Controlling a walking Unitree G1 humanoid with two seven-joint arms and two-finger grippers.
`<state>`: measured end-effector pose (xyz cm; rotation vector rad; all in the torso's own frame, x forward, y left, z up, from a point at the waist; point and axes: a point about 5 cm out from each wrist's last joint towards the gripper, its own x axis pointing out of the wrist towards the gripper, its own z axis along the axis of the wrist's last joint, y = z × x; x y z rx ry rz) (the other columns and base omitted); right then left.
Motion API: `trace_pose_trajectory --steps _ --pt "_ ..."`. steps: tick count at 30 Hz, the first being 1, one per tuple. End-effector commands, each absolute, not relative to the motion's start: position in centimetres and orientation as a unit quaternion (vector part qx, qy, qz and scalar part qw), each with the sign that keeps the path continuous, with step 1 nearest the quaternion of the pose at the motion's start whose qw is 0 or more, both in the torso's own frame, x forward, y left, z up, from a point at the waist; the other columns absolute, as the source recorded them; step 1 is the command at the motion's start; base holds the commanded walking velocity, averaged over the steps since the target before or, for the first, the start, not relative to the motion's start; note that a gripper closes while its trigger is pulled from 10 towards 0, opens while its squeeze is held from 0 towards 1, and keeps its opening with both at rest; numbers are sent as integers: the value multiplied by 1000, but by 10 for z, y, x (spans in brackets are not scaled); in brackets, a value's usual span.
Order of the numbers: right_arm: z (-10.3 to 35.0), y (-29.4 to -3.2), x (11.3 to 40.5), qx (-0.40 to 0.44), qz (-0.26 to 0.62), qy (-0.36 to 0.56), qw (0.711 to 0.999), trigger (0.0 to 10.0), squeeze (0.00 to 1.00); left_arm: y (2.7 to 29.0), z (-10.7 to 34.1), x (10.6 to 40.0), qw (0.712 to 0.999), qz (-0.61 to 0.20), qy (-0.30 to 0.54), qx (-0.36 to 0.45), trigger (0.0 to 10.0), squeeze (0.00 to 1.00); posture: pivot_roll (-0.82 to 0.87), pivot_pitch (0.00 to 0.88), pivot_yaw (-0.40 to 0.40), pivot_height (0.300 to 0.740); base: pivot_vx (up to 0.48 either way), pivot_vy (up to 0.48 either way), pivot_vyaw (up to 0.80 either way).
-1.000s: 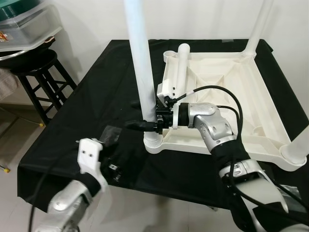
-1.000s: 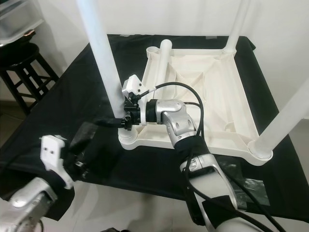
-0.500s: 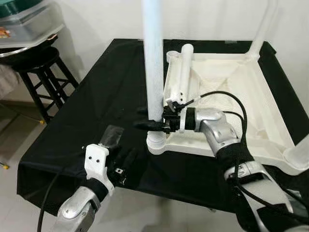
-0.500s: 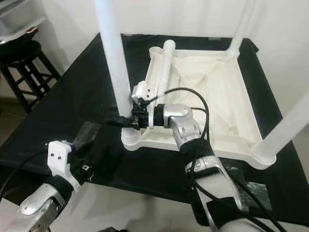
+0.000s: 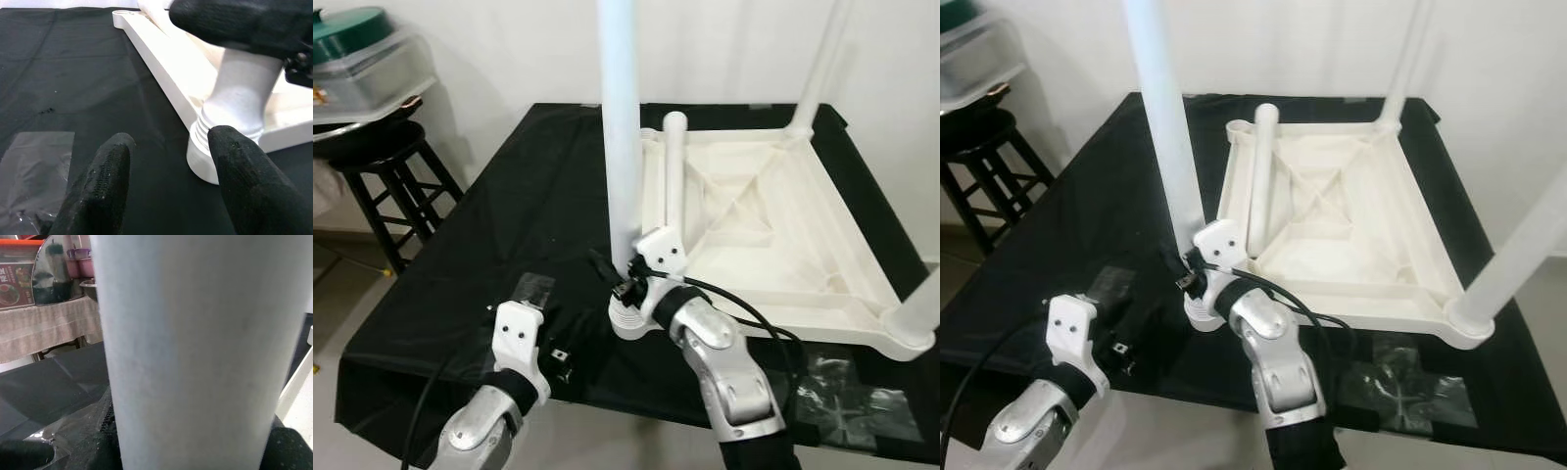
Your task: Building children table
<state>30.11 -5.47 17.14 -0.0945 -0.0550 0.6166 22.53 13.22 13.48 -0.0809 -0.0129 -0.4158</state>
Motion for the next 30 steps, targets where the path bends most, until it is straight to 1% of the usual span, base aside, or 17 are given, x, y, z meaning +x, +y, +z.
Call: trace_pose_trajectory --steps 1,7,8,9,11,12,14,16,17,18,19,21,23,26,28,29,30 --pt "139 -72 305 -61 261 53 962 0 0 136 131 225 979 -200 2 -33 10000 0 -11 133 56 740 0 0 0" --pt "150 -62 302 -46 277 49 959 0 0 136 130 227 980 -195 2 -31 10000 0 -8 135 69 740 0 0 0" --pt "159 -57 303 -30 310 37 949 10000 1000 136 130 228 980 -196 3 -32 10000 0 -1 132 68 740 0 0 0" --pt "159 -57 303 -30 310 37 949 10000 1000 136 130 228 980 -196 3 -32 10000 0 -1 132 68 740 0 0 0" --pt "181 -50 305 -11 423 0 906 10000 1000 135 129 230 980 -197 4 -33 10000 0 13 121 74 740 0 0 0" --pt "181 -50 305 -11 423 0 906 10000 1000 135 129 230 980 -197 4 -33 10000 0 13 121 74 740 0 0 0" --pt "198 -56 310 -18 505 -34 862 10000 1000 134 128 231 980 -198 5 -32 10000 0 17 116 69 740 0 0 0" --pt "198 -56 310 -18 505 -34 862 10000 1000 134 128 231 980 -198 5 -32 10000 0 17 116 69 740 0 0 0" --pt "206 -65 316 -43 541 -46 839 10000 984 134 128 232 980 -198 4 -30 10000 0 21 114 64 740 0 0 0" --pt "206 -65 316 -43 541 -46 839 10000 984 134 128 232 980 -198 4 -30 10000 0 21 114 64 740 0 0 0" --pt "212 -74 326 -72 573 -50 815 10000 0 134 128 233 980 -198 4 -29 10000 0 24 107 59 740 0 0 0" --pt "212 -74 326 -72 573 -50 815 10000 0 134 128 233 980 -198 4 -29 10000 0 24 107 59 740 0 0 0" --pt "218 -85 342 -92 613 -38 783 10000 0 132 127 235 980 -197 2 -25 10000 0 34 100 54 740 0 0 0" --pt "218 -85 342 -92 613 -38 783 10000 0 132 127 235 980 -197 2 -25 10000 0 34 100 54 740 0 0 0" --pt "218 -85 347 -95 628 -27 772 10000 0 132 127 236 980 -197 1 -21 10000 0 37 96 55 740 0 0 0" --pt "217 -84 353 -90 636 -15 766 4157 0 133 127 236 981 -195 -2 -15 10000 0 44 88 53 740 0 0 0" --pt "215 -82 358 -84 642 -4 762 0 0 134 127 236 982 -190 -5 -8 10000 0 48 85 51 740 0 0 0"
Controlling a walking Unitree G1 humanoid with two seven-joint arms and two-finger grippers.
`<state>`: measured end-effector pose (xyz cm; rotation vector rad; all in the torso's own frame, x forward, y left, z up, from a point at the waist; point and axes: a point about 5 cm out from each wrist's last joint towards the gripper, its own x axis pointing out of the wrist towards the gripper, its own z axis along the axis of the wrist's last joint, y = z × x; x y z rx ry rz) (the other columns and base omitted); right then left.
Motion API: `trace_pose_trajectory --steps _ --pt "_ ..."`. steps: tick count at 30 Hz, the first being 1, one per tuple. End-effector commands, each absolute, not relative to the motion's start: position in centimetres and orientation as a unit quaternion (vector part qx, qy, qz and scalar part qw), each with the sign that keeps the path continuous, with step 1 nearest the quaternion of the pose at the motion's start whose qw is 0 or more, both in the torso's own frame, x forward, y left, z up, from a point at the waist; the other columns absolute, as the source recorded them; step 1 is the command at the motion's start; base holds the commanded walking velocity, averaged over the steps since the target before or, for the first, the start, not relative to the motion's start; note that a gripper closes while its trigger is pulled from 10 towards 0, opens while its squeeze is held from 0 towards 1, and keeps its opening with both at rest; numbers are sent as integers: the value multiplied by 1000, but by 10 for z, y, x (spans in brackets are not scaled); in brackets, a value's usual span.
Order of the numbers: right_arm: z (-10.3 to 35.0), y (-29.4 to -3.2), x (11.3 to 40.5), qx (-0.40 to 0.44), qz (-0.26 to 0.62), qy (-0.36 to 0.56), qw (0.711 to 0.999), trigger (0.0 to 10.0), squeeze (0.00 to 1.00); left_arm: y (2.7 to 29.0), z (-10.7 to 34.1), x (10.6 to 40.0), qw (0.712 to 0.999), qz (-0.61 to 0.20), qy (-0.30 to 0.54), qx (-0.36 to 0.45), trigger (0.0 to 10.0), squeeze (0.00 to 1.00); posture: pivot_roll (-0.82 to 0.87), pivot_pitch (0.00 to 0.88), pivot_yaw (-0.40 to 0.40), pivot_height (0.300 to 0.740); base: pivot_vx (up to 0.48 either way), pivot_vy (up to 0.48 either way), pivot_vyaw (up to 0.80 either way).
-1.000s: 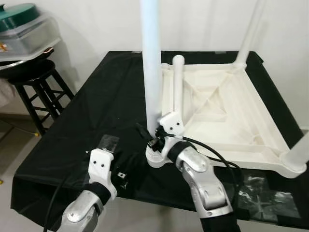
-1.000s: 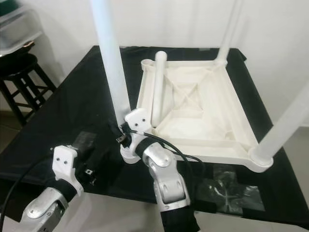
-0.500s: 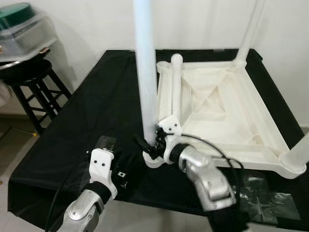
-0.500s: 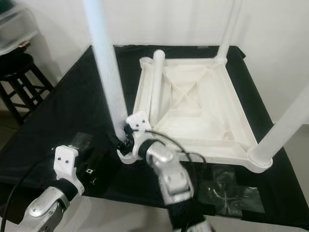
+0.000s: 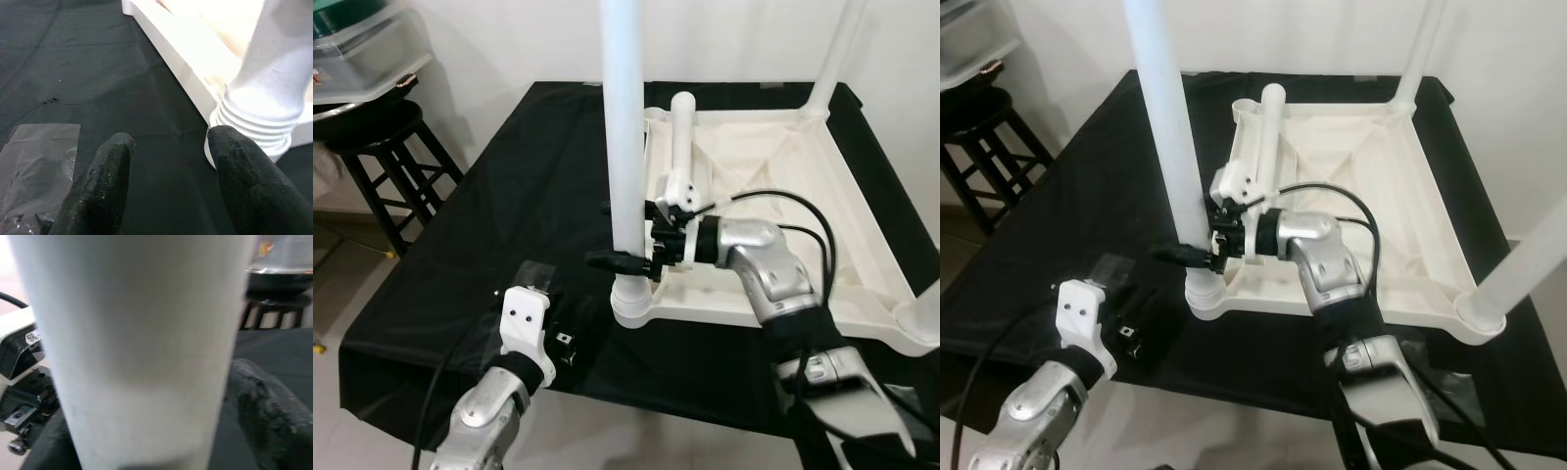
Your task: Building children table
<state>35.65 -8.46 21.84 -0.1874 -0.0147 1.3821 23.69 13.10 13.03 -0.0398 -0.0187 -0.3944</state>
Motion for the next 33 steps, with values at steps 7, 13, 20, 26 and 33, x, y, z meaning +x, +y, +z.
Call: trace_pose_trajectory --steps 7,13,20,26,33 --pt "209 -85 362 -81 655 17 751 0 0 138 127 233 985 -171 -9 8 10000 0 46 83 49 740 0 0 0" --pt "177 -101 347 -89 619 39 780 0 0 140 126 230 986 -167 -6 27 10000 0 25 94 50 740 0 0 0" --pt "125 -74 303 -36 315 108 942 0 0 146 125 228 987 -158 -4 21 10000 0 14 122 67 740 0 0 0" --pt "128 -74 306 -59 281 94 953 0 0 145 123 233 986 -167 -2 12 10000 0 13 107 55 740 0 0 0" --pt "135 -63 311 -34 293 79 952 10000 118 142 122 235 985 -171 0 11 10000 0 21 95 55 740 0 0 0"
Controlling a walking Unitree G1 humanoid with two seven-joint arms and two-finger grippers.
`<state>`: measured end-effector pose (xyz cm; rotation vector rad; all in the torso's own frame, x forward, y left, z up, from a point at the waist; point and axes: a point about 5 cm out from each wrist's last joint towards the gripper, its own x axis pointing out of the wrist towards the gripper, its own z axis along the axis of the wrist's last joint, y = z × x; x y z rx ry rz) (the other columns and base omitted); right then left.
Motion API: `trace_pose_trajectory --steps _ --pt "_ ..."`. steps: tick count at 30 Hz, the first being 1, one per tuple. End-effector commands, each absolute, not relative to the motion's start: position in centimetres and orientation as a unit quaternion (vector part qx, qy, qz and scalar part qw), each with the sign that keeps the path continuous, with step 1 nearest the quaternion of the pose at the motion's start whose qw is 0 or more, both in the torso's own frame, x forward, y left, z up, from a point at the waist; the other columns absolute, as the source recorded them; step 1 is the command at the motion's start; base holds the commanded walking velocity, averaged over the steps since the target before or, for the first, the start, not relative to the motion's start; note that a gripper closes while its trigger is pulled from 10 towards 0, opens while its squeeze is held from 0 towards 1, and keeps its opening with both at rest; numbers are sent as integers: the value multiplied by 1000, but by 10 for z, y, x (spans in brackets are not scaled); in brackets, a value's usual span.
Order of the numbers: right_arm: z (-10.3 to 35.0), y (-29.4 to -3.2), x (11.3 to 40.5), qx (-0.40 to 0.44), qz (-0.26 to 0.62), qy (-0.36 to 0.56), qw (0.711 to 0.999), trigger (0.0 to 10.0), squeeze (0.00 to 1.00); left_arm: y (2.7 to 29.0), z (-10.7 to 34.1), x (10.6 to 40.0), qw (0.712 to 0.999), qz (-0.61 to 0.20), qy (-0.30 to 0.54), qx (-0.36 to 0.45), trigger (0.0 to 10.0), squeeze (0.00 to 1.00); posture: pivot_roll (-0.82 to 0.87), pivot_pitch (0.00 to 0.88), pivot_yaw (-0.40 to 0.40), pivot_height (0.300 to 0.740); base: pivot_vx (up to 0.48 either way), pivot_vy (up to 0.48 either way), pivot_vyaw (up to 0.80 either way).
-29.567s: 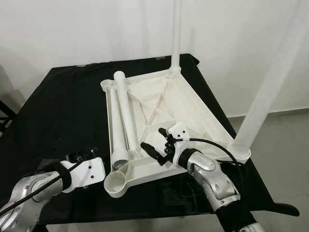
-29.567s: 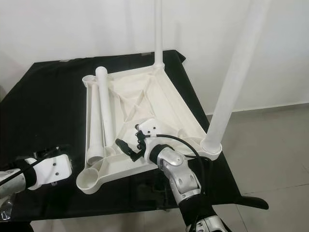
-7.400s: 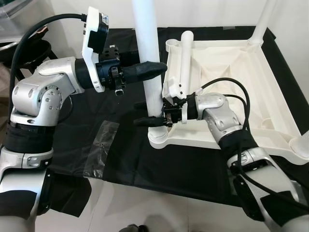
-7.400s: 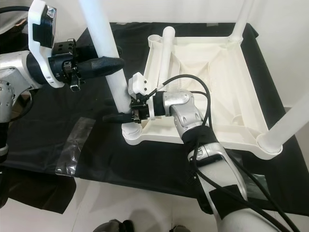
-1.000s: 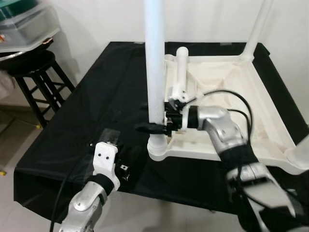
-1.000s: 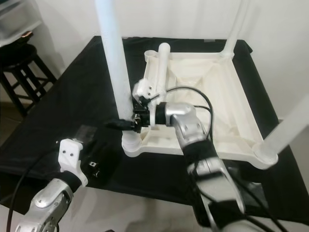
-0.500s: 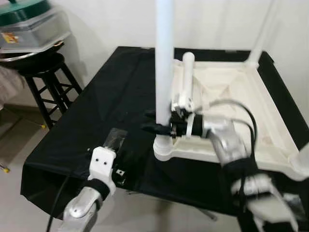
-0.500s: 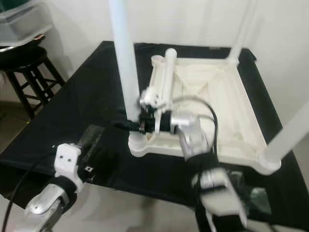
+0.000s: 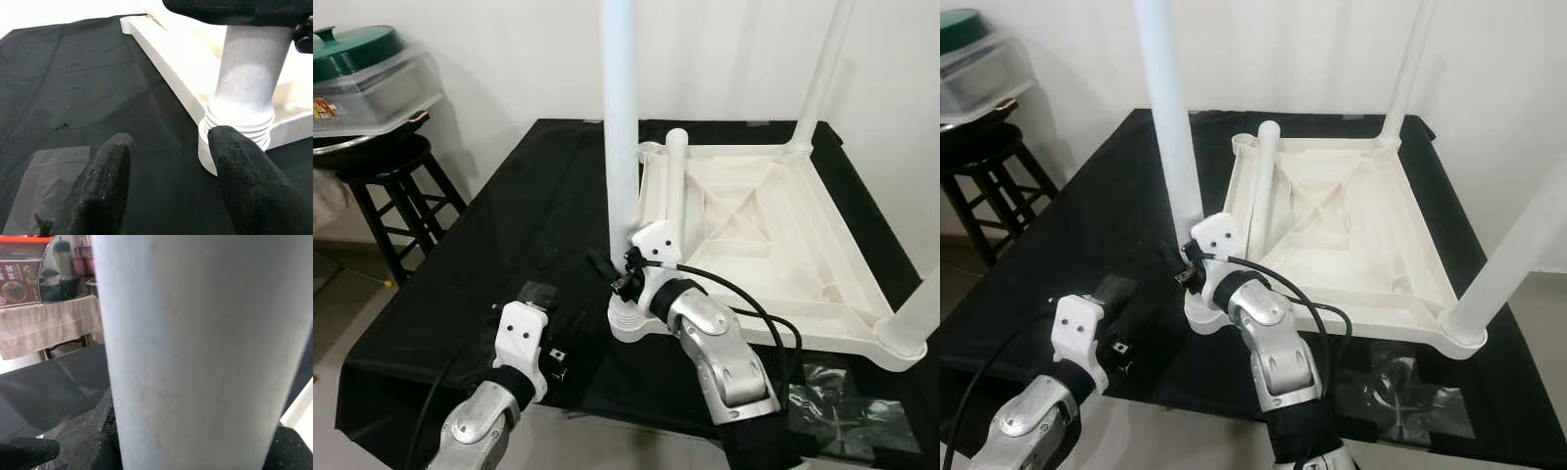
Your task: Building children table
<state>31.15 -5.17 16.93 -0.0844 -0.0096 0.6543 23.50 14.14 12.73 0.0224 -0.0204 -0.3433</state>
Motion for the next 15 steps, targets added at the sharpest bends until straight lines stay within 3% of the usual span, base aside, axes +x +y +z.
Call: trace_pose_trajectory --steps 1,2,5,6,7,8,9,10,11,12,15 --pt "135 -63 311 -34 293 79 952 10000 118 142 122 235 985 -171 0 11 10000 0 21 95 55 740 0 0 0" --pt "145 -58 313 -7 334 61 940 10000 1000 141 121 235 985 -174 2 9 10000 0 23 91 55 740 0 0 0" --pt "161 -52 311 15 401 26 916 10000 1000 140 121 236 984 -177 2 7 10000 0 20 88 52 740 0 0 0" --pt "177 -50 309 24 484 -10 875 10000 1000 139 120 237 984 -180 2 6 10000 0 16 76 47 740 0 0 0" --pt "177 -50 309 24 484 -10 875 10000 1000 139 120 237 984 -180 2 6 10000 0 16 76 47 740 0 0 0" --pt "186 -52 310 4 545 -34 838 10000 1000 138 120 239 983 -182 2 5 10000 0 18 72 44 740 0 0 0" --pt "186 -52 310 4 545 -34 838 10000 1000 138 120 239 983 -182 2 5 10000 0 18 72 44 740 0 0 0" --pt "191 -57 315 -23 584 -43 810 10000 137 137 119 240 983 -183 2 5 10000 0 16 65 42 740 0 0 0" --pt "191 -57 315 -23 584 -43 810 10000 137 137 119 240 983 -183 2 5 10000 0 16 65 42 740 0 0 0" --pt "193 -62 322 -49 608 -40 791 10000 0 137 119 241 983 -183 2 5 10000 0 21 64 40 740 0 0 0" --pt "194 -68 335 -73 631 -24 772 10000 0 136 118 242 983 -183 3 5 10000 0 31 58 32 740 0 0 0"
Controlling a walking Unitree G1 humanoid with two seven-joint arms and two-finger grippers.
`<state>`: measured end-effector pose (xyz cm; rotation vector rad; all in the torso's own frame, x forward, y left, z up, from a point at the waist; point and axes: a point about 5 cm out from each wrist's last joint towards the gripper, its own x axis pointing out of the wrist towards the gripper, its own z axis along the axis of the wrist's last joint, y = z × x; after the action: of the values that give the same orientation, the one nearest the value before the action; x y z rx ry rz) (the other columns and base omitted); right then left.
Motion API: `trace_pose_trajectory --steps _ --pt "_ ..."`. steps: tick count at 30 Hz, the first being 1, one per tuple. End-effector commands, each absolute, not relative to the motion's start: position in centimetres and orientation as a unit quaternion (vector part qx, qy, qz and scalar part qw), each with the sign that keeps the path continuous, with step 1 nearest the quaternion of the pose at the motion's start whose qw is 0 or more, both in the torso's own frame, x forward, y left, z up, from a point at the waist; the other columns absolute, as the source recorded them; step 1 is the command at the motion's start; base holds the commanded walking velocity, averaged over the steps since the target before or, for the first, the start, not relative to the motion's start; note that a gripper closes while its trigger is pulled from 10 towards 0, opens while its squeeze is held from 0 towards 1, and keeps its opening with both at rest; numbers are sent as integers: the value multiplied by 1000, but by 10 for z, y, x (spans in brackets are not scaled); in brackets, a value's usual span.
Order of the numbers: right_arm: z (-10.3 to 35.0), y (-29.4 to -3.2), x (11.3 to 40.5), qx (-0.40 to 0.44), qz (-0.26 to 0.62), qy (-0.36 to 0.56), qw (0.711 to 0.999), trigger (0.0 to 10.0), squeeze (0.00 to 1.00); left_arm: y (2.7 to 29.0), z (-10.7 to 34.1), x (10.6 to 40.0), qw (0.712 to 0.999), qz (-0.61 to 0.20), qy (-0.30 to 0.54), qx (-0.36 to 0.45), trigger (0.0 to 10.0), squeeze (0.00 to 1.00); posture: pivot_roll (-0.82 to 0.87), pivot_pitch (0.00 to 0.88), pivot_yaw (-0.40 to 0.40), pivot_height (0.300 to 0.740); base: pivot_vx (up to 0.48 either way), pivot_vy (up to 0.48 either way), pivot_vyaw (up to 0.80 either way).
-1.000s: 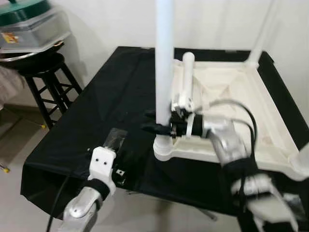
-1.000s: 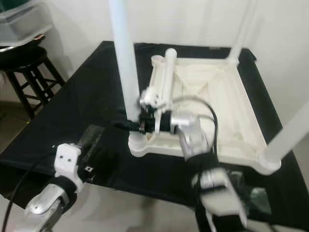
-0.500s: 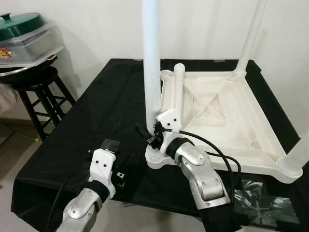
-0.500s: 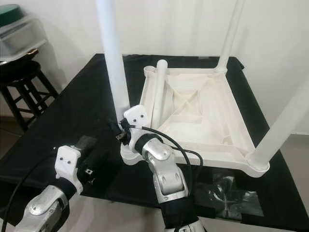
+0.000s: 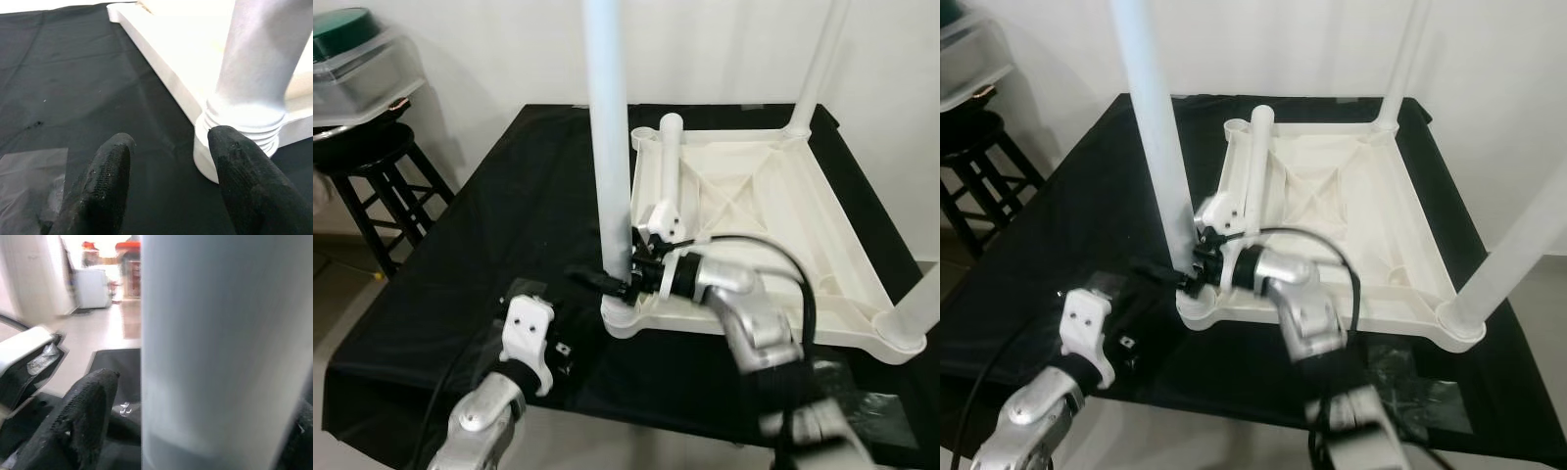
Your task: Building children table
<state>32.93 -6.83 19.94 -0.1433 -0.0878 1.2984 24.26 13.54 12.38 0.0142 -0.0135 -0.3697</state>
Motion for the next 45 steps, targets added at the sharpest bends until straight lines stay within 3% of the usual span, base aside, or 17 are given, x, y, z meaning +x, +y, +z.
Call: trace_pose_trajectory --steps 1,5,6,14,22,24,29,30,31,33,35,45 --pt "194 -68 335 -73 631 -24 772 10000 0 136 118 242 983 -183 3 5 10000 0 31 58 32 740 0 0 0" --pt "198 -64 351 -60 641 -5 765 10000 0 135 118 244 983 -183 5 5 10000 0 31 54 26 740 0 0 0" --pt "197 -61 353 -61 645 1 762 0 0 135 118 244 983 -183 5 7 10000 0 39 55 20 740 0 0 0" --pt "196 -58 357 -50 646 12 762 0 0 134 118 245 983 -181 2 12 10000 0 31 62 15 740 0 0 0" --pt "189 -79 359 -56 630 -4 774 0 0 133 118 246 983 -182 2 6 10000 0 13 67 24 740 0 0 0" --pt "178 -85 357 -71 592 6 802 0 0 133 118 246 983 -182 2 5 10000 0 5 74 19 740 0 0 0" --pt "170 -87 355 -78 569 16 819 0 0 134 118 246 983 -181 2 4 10000 0 5 74 19 740 0 0 0" --pt "142 -61 332 -81 494 37 865 0 0 136 118 246 984 -179 3 2 10000 0 -27 100 51 740 0 0 0" --pt "142 -61 332 -81 494 37 865 0 0 136 118 246 984 -179 3 2 10000 0 -27 100 51 740 0 0 0" --pt "132 -42 305 -82 380 39 920 0 0 138 118 247 984 -179 6 1 10000 0 -39 85 58 740 0 0 0" --pt "130 -46 307 -69 338 49 938 0 0 139 118 247 984 -179 7 -2 10000 0 -8 87 35 740 0 0 0" --pt "128 -48 311 -63 331 59 940 0 0 139 118 247 984 -179 8 -4 10000 0 -10 84 37 740 0 0 0"
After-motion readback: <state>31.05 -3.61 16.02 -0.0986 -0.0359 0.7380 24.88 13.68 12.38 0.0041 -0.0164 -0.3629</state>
